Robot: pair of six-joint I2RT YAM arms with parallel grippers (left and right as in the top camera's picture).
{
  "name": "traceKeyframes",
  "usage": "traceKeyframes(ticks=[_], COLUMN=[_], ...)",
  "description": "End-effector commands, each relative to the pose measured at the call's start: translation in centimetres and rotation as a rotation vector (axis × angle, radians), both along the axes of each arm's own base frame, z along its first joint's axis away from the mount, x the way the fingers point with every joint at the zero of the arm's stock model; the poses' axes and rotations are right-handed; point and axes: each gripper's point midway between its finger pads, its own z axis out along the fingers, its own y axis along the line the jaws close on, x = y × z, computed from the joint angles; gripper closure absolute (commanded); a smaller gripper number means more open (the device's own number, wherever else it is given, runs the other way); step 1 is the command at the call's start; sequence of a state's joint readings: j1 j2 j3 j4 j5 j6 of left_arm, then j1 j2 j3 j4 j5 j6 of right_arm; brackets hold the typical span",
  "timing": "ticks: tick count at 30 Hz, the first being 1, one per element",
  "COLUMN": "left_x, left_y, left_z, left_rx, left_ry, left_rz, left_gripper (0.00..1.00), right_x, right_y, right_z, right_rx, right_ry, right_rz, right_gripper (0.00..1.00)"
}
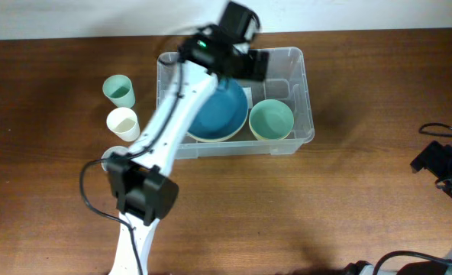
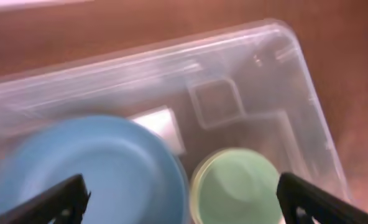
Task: Pack container
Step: 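Move the left gripper to the pale green cup at left, then grip the pale green cup rim with the left gripper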
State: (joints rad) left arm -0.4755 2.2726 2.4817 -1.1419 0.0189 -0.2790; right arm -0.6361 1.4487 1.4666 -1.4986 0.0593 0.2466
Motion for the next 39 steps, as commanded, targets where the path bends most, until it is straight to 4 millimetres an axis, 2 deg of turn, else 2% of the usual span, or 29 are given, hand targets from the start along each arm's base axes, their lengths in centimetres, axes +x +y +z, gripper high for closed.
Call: traceKeyframes(ticks=[1,5,8,12,16,19,24,32,39], left_x=[2.0,1.7,1.0,0.0,-0.3,0.1,0.5,0.7,0.7], left_y=[6.5,13.7,18.7,25.5,30.6,32.2,33.7,33.4,33.2], left_z=[3.6,5.8,6.2,5.2,3.7,1.9,-2.8,-9.7,-13.3], left_rx=[0.105,0.15,0.169,0.195,0.17,0.122,0.134,0.124,0.117], left_ry=[-0.096,-0.077,-0.032,0.05,0.112,0.156,0.258,0.419,0.495], left_rz=[0.15,0.28,0.368,0.491,0.581,0.597,0.621,0.642,0.647], left_gripper=[0.01,0.01,0.01,0.0,0.01,0.01,0.01,0.01,0.01], right_x=[-0.1,-0.1,-0.1,-0.1,-0.1,-0.1,-0.1,-0.1,-0.1], right_y=[-0.1,-0.1,-0.1,-0.1,-0.1,-0.1,-0.1,-0.1,-0.1], right_z=[-0.2,-0.2,-0.2,-0.2,-0.2,-0.2,-0.2,-0.2,-0.2], right_rx=[0.006,0.006,0.006,0.006,0.006,0.006,0.006,0.006,0.006], right_ry=[0.004,0.004,0.004,0.004,0.004,0.004,0.004,0.004,0.004], right_rz=[-0.003,-0.003,-0.003,-0.003,-0.003,-0.003,-0.003,-0.003,-0.003], right_gripper=[0.01,0.01,0.0,0.01,0.01,0.01,0.01,0.01,0.01])
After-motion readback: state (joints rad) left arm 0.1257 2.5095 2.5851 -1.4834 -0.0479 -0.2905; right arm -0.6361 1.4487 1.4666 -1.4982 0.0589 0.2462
